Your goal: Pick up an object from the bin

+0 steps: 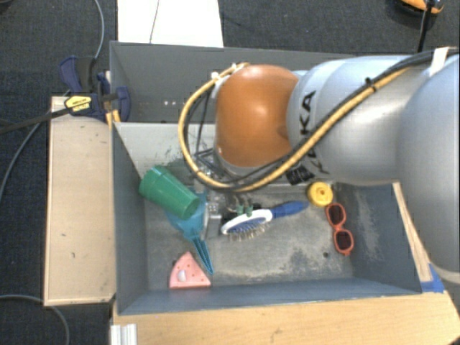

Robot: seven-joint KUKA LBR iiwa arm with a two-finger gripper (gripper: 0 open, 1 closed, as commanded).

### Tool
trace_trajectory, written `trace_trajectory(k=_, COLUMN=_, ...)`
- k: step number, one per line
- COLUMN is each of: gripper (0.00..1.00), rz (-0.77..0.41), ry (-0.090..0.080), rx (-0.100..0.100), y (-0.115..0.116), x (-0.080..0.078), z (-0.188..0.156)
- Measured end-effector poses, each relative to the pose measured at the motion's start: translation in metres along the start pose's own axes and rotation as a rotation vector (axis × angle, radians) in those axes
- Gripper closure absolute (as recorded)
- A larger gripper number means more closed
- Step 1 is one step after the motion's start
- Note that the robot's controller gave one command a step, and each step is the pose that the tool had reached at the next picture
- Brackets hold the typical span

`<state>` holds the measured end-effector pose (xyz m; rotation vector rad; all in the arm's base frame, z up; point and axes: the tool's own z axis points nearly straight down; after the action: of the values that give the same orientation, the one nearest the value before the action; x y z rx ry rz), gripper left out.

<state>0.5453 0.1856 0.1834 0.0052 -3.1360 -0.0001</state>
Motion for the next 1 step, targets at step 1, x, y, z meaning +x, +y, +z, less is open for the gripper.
trace_trajectory(k=1, gripper=0.0, rz=0.004, ry=-0.008, rx=-0.001, y=-0.001, x=-0.0019, z=-0.0047)
